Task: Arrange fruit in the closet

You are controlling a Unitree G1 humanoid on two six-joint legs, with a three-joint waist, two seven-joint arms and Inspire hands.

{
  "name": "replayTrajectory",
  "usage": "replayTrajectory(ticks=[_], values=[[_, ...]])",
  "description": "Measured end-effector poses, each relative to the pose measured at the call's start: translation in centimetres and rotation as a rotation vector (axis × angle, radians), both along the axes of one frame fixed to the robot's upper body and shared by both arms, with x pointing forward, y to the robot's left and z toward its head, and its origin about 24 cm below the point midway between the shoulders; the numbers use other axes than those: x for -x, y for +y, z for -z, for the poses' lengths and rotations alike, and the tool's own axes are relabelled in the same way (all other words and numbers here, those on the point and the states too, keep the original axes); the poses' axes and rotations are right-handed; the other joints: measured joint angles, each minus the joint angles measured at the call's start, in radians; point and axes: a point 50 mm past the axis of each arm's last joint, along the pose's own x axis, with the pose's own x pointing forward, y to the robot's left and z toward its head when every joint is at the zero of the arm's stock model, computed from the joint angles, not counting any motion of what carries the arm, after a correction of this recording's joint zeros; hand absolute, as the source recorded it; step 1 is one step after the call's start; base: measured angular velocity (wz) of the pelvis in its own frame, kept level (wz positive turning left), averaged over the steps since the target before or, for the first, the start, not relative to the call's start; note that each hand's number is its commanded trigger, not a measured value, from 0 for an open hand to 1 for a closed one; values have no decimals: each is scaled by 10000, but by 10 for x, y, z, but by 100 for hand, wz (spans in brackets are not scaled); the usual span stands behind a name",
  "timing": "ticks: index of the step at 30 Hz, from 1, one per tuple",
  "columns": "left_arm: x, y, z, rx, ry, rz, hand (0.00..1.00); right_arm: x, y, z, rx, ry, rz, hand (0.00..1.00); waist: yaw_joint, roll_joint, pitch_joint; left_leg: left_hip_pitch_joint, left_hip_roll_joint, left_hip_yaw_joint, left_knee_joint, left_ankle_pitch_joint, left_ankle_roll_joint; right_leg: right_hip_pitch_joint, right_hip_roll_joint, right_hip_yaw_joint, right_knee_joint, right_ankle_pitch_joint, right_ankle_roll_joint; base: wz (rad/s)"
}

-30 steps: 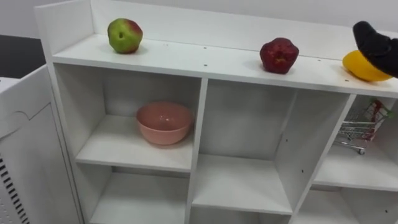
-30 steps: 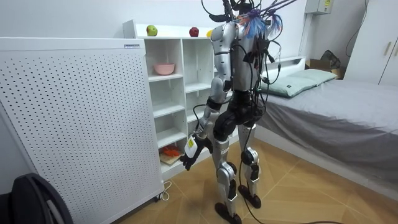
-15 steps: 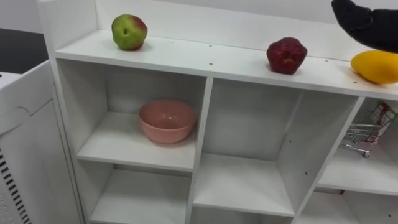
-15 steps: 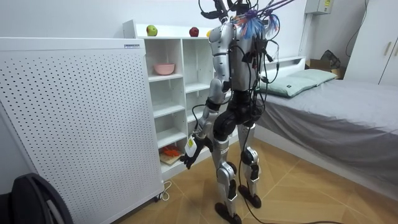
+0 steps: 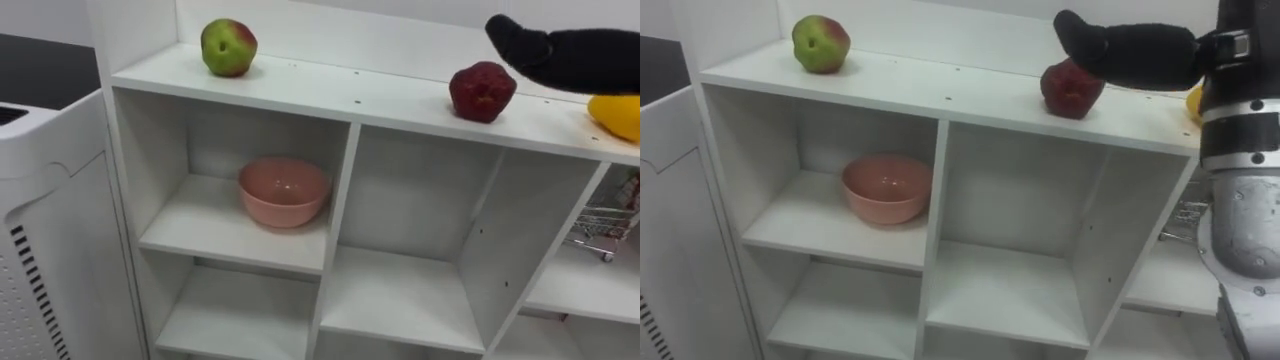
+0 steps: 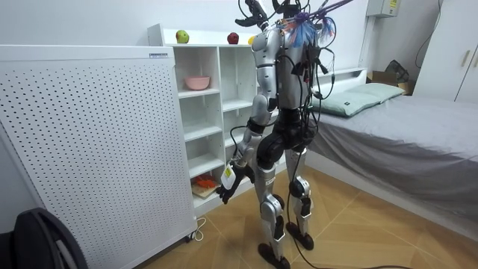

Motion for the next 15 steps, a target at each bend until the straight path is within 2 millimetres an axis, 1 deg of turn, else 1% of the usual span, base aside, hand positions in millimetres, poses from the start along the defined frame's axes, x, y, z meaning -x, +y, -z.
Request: replayTrajectory(ticks=[1,4,7,10,15], values=[[0,1,0,-118,70,232,0,-2,-1,2,53,215,52,0,10,-34,-23,-8,0,-20,6,1,0,-3,1,4,-1,0,0,5],[0,1,0,-282,277,637,0,-4,0,4,293,580,-101,0,60,-74,-51,-18,6,-31,9,2,-2,-13,3,4,-2,0,0,0],[0,1,0,-372,379,825,0,-9,5,10,647,1159,-437,0,199,-107,-53,-2,10,-14,13,6,-8,4,4,5,-5,0,0,0],[-1,2,-1,-436,399,768,0,-13,13,17,1107,1814,-993,0,234,-150,-56,-8,13,-21,14,25,-17,11,4,3,-4,0,0,0],[0,3,-1,-460,522,698,0,-21,10,28,1206,2793,-1223,0,290,-176,-69,-50,12,-59,21,32,-22,39,7,-4,3,0,0,2]])
